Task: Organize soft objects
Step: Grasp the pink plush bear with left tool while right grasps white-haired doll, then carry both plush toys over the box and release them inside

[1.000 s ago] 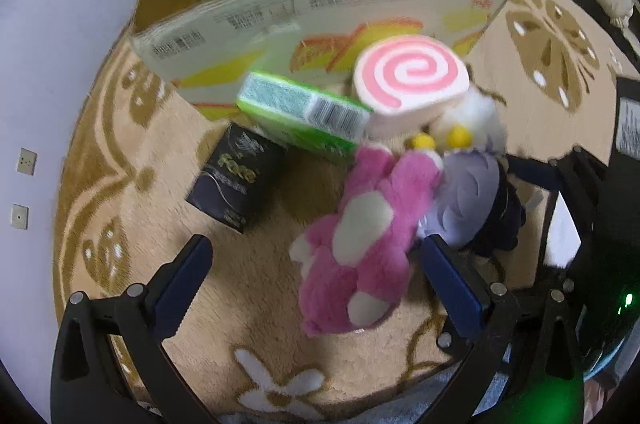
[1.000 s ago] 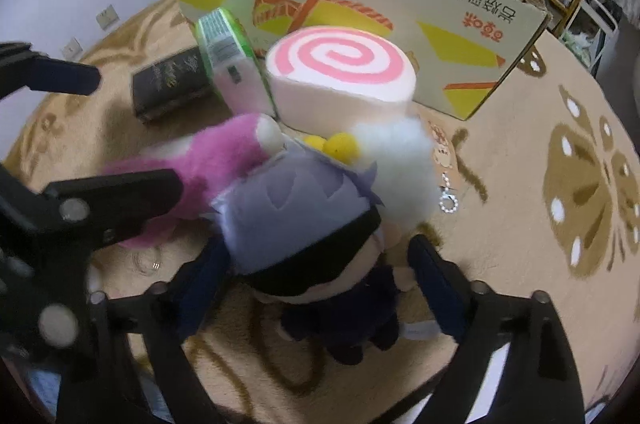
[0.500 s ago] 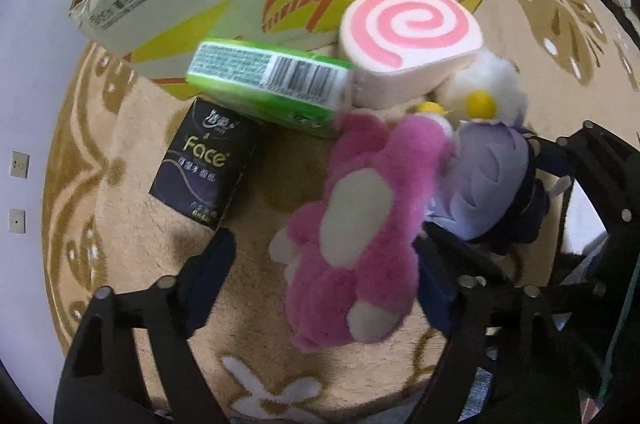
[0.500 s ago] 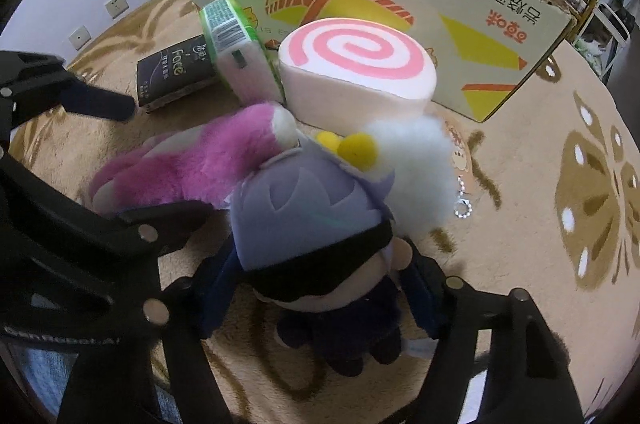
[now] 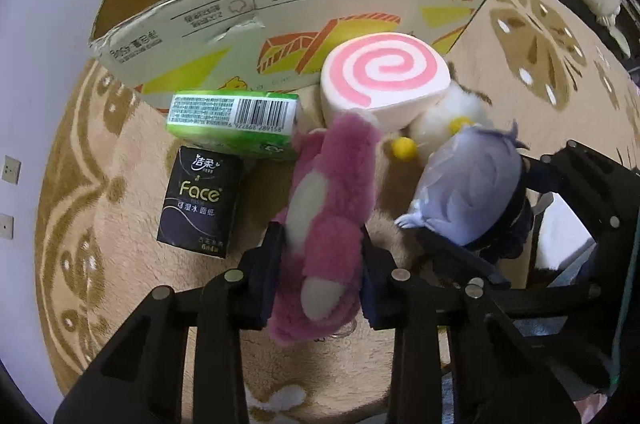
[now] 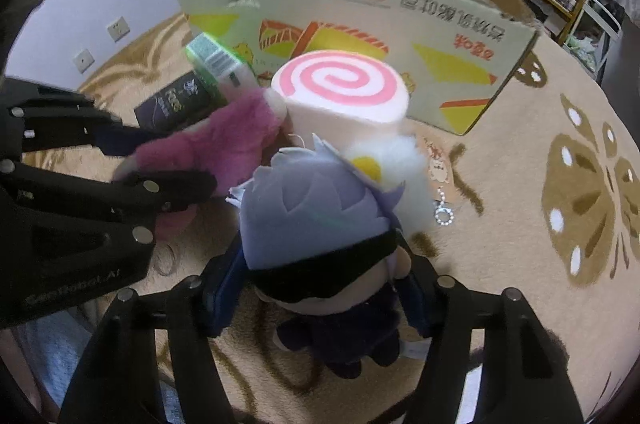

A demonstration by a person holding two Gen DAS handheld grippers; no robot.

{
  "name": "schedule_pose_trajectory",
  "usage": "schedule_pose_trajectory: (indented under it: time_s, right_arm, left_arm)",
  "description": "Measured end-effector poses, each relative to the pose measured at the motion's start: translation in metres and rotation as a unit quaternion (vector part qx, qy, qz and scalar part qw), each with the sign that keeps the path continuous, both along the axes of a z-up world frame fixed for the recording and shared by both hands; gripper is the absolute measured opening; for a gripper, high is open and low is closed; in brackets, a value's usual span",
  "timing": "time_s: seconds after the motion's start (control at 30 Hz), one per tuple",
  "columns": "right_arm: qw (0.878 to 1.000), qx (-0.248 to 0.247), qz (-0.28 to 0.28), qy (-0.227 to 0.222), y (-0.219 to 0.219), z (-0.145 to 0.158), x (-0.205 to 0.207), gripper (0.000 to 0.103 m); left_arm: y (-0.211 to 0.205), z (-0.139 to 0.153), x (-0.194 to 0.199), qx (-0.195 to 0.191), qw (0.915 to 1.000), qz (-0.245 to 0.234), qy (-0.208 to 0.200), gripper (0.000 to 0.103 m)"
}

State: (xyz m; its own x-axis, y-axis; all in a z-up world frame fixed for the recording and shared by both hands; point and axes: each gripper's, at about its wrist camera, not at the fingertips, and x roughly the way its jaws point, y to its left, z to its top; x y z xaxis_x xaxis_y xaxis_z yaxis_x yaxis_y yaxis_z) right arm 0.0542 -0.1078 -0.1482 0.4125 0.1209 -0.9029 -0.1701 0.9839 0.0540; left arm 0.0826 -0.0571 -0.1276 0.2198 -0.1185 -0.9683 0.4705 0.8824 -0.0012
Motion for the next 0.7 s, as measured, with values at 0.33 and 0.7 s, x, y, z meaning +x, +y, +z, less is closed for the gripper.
schedule_pose_trajectory:
  time_s: [0.33, 0.7]
  right_arm:
    - [0.998, 0.029, -0.048, -0.035, -0.024, 0.021, -0.007, 0.069]
    - [0.987, 0.069, -0.088, -0.115, -0.043, 0.061, -0.012, 0.068]
  left_arm:
    - [0.033, 0.027, 0.002, -0.051, 0.9982, 0.025, -0.016, 0.03]
    - [0.043, 0.065, -0.001, -0.076, 0.9944, 0.031, -0.067, 0.029]
